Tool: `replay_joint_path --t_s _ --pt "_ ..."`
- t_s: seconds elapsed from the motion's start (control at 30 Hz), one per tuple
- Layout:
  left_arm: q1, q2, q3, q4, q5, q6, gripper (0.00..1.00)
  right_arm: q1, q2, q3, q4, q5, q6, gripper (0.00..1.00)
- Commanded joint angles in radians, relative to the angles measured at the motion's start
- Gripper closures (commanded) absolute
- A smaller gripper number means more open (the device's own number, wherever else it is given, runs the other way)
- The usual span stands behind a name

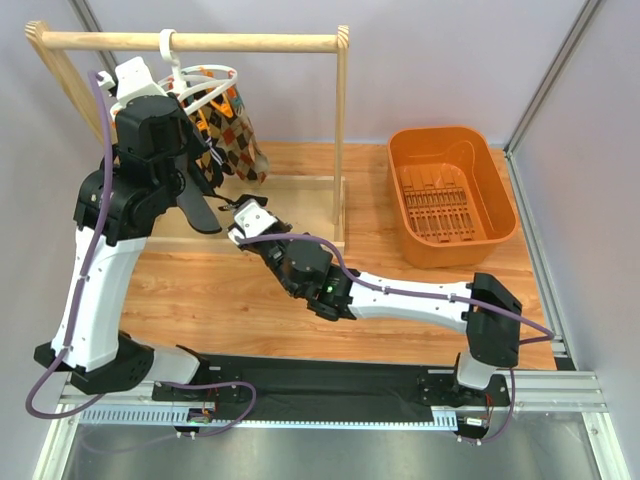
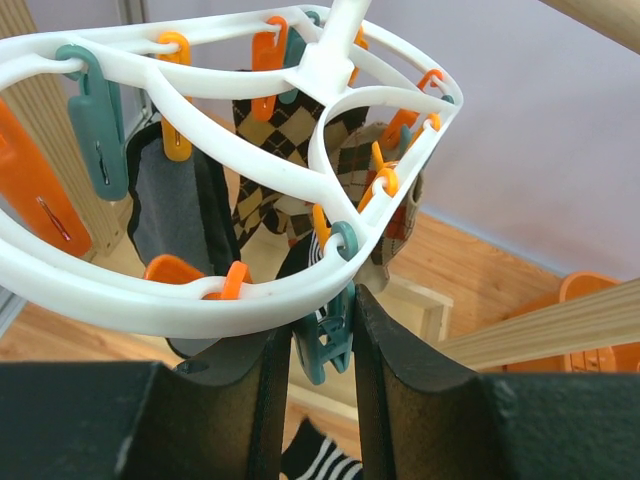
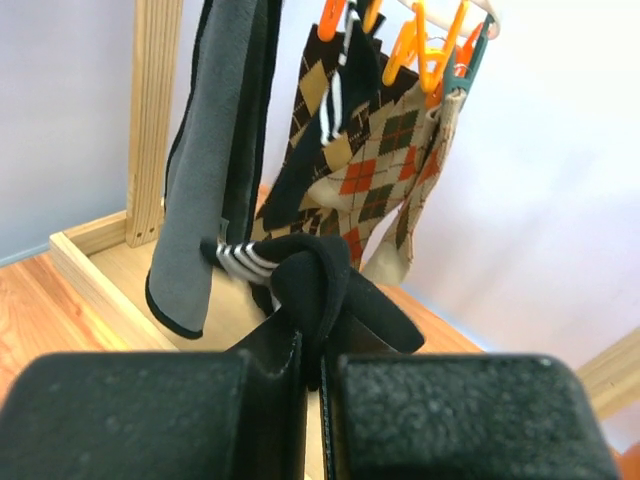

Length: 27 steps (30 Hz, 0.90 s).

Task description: Remove the socks clipped to the hanger

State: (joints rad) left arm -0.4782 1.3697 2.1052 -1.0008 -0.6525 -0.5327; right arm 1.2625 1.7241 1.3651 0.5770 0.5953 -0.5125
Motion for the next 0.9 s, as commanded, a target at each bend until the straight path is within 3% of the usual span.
replay_joint_path --t_s 0.0,0.17,0.37,0.47,0.6,0.7,0.73,0.87 --pt "-0.004 -0.034 -0.016 0.034 0.025 0.027 1.00 0.006 -0.110 -0.050 0.008 0.043 0.040 1.00" --pt "-0.005 -0.064 -0.066 0.053 0.043 0.040 1.00 -0.020 -0.239 -0.132 -0.153 0.181 0.106 1.00" --pt "-0.004 -0.179 -0.253 0.186 0.114 0.073 0.92 -0.193 -0.440 -0.124 -0.726 0.181 0.432 0.99" --pt "-0.003 -0.221 -0.293 0.200 0.111 0.083 0.86 -0.343 -0.509 -0.133 -0.903 0.120 0.559 1.00" --pt "-0.003 -0.244 -0.310 0.205 0.132 0.102 0.78 -0.561 -0.543 -0.181 -0.993 0.060 0.631 1.00" --pt "-0.003 -0.242 -0.320 0.214 0.180 0.117 0.67 -0.667 -0.515 -0.196 -1.043 0.040 0.657 1.00" --pt "-0.003 -0.241 -0.320 0.217 0.194 0.122 0.59 -0.693 -0.502 -0.193 -1.063 0.038 0.673 1.00" --pt "-0.003 -0.224 -0.309 0.199 0.238 0.135 0.52 -0.811 -0.431 -0.159 -1.163 0.026 0.746 1.00"
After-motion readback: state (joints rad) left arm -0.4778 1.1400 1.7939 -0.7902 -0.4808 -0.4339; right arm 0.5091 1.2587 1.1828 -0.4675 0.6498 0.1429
